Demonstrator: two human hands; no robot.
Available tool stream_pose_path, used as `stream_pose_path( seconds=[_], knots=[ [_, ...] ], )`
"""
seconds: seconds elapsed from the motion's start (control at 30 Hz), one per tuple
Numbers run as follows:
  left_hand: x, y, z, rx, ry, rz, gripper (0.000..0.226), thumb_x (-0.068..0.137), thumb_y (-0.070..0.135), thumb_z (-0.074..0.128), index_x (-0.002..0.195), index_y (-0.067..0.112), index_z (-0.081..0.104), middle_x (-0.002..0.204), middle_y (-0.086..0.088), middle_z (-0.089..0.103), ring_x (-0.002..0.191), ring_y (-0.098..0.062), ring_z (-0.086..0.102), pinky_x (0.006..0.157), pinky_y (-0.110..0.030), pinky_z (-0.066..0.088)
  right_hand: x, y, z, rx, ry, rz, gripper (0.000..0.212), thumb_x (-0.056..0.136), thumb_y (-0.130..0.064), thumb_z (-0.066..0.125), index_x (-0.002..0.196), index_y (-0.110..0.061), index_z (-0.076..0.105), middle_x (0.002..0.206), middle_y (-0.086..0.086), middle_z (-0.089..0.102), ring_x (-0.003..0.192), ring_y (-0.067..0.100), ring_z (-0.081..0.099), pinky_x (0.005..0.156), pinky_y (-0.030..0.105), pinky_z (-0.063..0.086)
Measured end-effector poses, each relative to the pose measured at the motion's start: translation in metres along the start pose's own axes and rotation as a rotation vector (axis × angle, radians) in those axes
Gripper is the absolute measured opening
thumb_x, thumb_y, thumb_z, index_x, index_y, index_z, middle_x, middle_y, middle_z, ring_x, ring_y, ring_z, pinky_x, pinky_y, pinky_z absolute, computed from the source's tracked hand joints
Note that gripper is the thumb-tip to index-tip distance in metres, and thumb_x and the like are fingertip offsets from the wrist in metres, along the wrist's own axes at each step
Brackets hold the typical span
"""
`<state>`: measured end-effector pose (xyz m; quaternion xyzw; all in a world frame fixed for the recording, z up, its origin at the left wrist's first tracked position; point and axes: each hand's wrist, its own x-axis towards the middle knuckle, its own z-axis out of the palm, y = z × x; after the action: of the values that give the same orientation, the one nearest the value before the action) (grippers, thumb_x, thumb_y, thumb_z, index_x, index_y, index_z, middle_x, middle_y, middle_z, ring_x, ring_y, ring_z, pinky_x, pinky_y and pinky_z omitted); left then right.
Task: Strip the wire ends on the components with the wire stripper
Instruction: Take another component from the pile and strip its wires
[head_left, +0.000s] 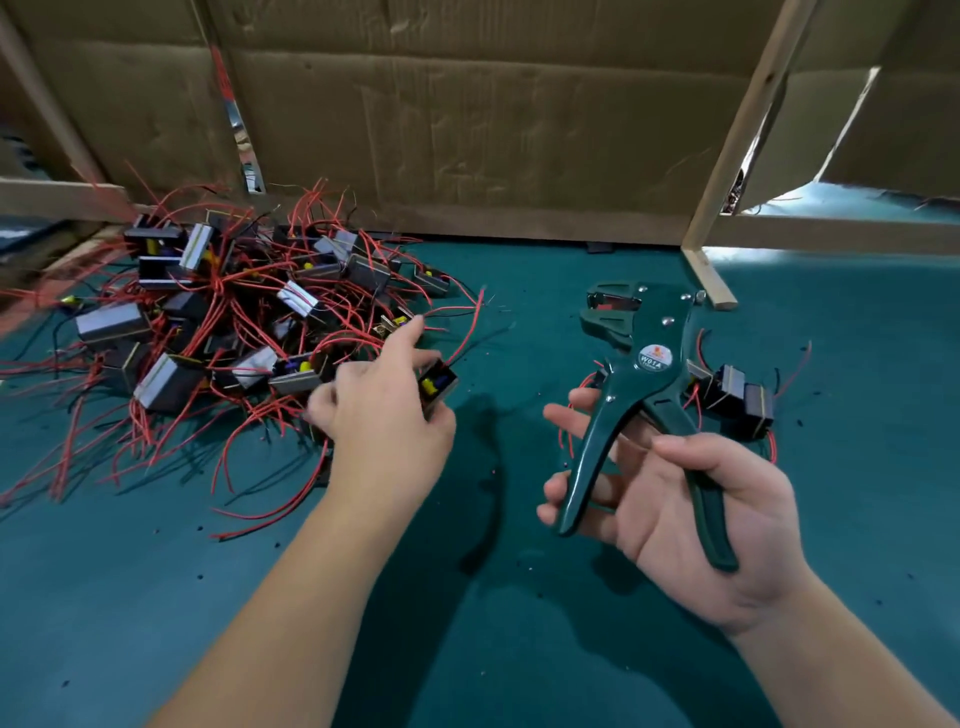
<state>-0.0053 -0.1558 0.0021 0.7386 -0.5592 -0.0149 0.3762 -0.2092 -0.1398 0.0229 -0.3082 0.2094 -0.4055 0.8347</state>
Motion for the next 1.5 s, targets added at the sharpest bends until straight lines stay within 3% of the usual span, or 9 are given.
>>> stream_pose_path(
  seconds=[0.1, 0.23, 0.37, 0.63, 0.8, 1.03, 1.2, 1.33, 1.5],
  knots=[
    [0.002, -0.001, -0.009, 0.135, 0.146, 0.037, 0.064, 0.076, 0.019, 0.069, 0.135, 0.026, 0.047, 0.110, 0.014, 0.064, 0.106, -0.014, 0.030, 0.103, -0.041, 0.016, 0.000, -0.001, 0.001, -0.005, 0.020, -0.017, 0.080, 0.045, -0.019, 0.084, 0.119, 0.001, 0.061, 0.140, 0.026, 0.044, 0.076, 0.044, 0.064, 0.068, 0.054, 0.053],
    [0.005, -0.001, -0.014, 0.089, 0.328, 0.233, 0.041, 0.080, 0.030, 0.067, 0.117, 0.013, 0.064, 0.095, -0.002, 0.063, 0.101, -0.023, 0.048, 0.100, -0.048, 0.035, 0.000, -0.001, 0.000, -0.015, 0.034, -0.044, 0.080, 0.044, -0.020, 0.084, 0.118, 0.001, 0.061, 0.137, 0.024, 0.048, 0.075, 0.043, 0.063, 0.068, 0.054, 0.053],
    [0.001, 0.009, -0.013, -0.338, 0.252, 0.391, 0.023, 0.092, 0.026, 0.057, 0.089, 0.007, 0.069, 0.083, -0.001, 0.055, 0.080, -0.009, 0.050, 0.080, -0.018, 0.039, 0.000, 0.000, -0.001, -0.042, 0.028, -0.048, 0.079, 0.046, -0.022, 0.083, 0.119, 0.001, 0.061, 0.138, 0.023, 0.048, 0.077, 0.043, 0.063, 0.070, 0.054, 0.053],
    [-0.005, 0.024, -0.014, -0.994, -0.309, 0.034, 0.026, 0.094, 0.035, 0.048, 0.085, 0.026, 0.071, 0.073, 0.006, 0.067, 0.076, -0.012, 0.064, 0.064, -0.018, 0.048, 0.001, -0.002, -0.003, -0.034, -0.013, -0.029, 0.076, 0.050, -0.021, 0.081, 0.120, -0.001, 0.061, 0.132, 0.024, 0.052, 0.078, 0.042, 0.064, 0.072, 0.054, 0.053],
    [-0.001, 0.023, -0.011, -1.147, -0.249, -0.146, 0.020, 0.096, 0.013, 0.051, 0.087, 0.020, 0.067, 0.049, 0.010, 0.045, 0.059, -0.008, 0.055, 0.061, -0.013, 0.045, -0.001, -0.005, -0.005, 0.004, -0.121, 0.058, 0.068, 0.059, -0.020, 0.077, 0.123, -0.002, 0.059, 0.118, 0.027, 0.059, 0.080, 0.041, 0.063, 0.076, 0.054, 0.052],
    [0.002, 0.022, -0.013, -1.133, -0.163, -0.070, 0.017, 0.100, 0.010, 0.045, 0.103, 0.015, 0.060, 0.058, 0.008, 0.058, 0.053, -0.005, 0.048, 0.055, -0.014, 0.042, 0.002, 0.005, -0.005, -0.081, -0.105, 0.221, 0.068, 0.059, -0.021, 0.076, 0.122, -0.001, 0.058, 0.094, 0.026, 0.060, 0.079, 0.041, 0.061, 0.076, 0.055, 0.051],
    [0.003, 0.022, -0.014, -1.210, -0.219, -0.162, 0.018, 0.092, 0.029, 0.046, 0.086, 0.016, 0.035, 0.050, 0.007, 0.045, 0.047, -0.011, 0.041, 0.050, -0.017, 0.039, 0.003, 0.005, -0.002, -0.023, -0.189, 0.254, 0.064, 0.064, -0.020, 0.074, 0.123, 0.000, 0.058, 0.096, 0.025, 0.061, 0.081, 0.041, 0.061, 0.078, 0.055, 0.050],
    [0.004, 0.022, -0.015, -1.444, -0.288, -0.241, 0.012, 0.072, 0.021, 0.042, 0.076, 0.016, 0.031, 0.056, 0.003, 0.030, 0.050, -0.013, 0.031, 0.048, -0.023, 0.031, 0.003, 0.003, -0.003, -0.005, -0.198, 0.249, 0.062, 0.066, -0.020, 0.073, 0.123, 0.000, 0.058, 0.095, 0.025, 0.061, 0.081, 0.041, 0.062, 0.079, 0.055, 0.050],
    [0.003, 0.022, -0.014, -1.198, -0.368, -0.272, 0.025, 0.090, 0.003, 0.034, 0.070, 0.017, 0.033, 0.050, 0.006, 0.030, 0.047, -0.015, 0.031, 0.052, -0.028, 0.029, 0.003, 0.003, -0.005, -0.007, -0.190, 0.244, 0.062, 0.066, -0.021, 0.074, 0.123, 0.000, 0.058, 0.096, 0.025, 0.061, 0.081, 0.041, 0.062, 0.080, 0.056, 0.050]
  ],
)
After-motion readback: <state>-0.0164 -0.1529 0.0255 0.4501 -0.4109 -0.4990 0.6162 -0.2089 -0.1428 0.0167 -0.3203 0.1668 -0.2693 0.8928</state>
